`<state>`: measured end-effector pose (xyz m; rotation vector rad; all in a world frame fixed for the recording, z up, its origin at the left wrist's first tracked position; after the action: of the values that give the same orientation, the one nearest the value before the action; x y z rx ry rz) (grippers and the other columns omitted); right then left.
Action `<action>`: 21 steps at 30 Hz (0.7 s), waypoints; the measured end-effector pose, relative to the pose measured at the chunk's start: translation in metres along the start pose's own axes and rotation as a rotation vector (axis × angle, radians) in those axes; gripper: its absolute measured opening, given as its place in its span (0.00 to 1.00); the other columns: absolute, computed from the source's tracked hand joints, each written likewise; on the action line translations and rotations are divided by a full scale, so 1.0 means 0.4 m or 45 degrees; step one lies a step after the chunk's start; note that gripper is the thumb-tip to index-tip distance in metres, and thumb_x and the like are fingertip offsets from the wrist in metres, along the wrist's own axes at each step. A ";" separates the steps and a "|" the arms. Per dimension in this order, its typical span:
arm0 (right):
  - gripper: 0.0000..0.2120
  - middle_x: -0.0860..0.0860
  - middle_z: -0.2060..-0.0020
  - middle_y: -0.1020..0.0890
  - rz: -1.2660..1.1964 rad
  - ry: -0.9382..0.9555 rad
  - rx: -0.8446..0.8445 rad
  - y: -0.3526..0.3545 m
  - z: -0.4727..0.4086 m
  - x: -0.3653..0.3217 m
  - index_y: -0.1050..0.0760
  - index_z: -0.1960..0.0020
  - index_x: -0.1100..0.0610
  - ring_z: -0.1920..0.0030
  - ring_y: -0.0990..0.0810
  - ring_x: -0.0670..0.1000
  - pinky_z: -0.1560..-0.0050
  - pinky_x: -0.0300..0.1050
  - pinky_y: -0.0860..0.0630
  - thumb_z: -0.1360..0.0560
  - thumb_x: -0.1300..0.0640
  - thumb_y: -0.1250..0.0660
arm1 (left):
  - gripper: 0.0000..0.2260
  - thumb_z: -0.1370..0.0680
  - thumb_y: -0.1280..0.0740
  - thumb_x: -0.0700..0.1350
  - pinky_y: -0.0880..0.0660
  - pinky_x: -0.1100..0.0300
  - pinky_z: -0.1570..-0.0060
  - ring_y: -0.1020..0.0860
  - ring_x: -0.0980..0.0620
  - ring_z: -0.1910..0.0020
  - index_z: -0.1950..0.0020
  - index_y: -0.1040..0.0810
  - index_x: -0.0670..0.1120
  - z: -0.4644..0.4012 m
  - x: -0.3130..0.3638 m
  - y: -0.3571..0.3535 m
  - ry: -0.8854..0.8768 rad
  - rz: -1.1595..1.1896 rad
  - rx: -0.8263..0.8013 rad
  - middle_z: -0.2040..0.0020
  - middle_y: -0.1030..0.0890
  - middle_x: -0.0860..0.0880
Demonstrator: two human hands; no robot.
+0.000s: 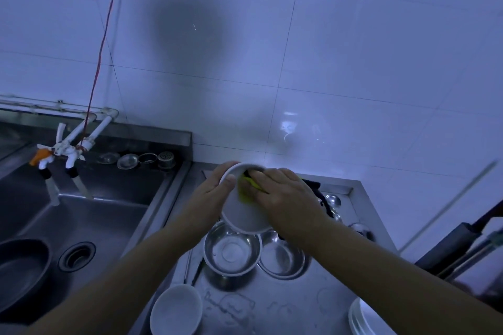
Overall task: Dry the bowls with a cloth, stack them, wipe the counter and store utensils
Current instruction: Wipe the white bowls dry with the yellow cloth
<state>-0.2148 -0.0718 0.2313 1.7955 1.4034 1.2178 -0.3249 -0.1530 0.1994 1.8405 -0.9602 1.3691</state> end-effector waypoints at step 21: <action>0.10 0.56 0.42 0.19 -0.148 0.476 0.207 -0.087 0.066 -0.009 0.19 0.42 0.53 0.44 0.19 0.53 0.38 0.48 0.25 0.22 0.56 0.34 | 0.09 0.23 0.40 0.54 0.21 0.56 0.61 0.19 0.50 0.54 0.45 0.25 0.64 -0.058 -0.033 0.034 0.370 -0.068 -0.401 0.49 0.20 0.50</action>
<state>-0.2071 -0.0617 0.1895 1.6170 1.8352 1.4664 -0.3504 -0.1385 0.1933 1.3815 -0.9077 1.3229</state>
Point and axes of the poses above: each hand's wrist, its own z-axis away from the middle knuckle, its own y-axis out of the back of the hand, x = y × z, the point moved 5 cm from there along -z, towards the middle knuckle
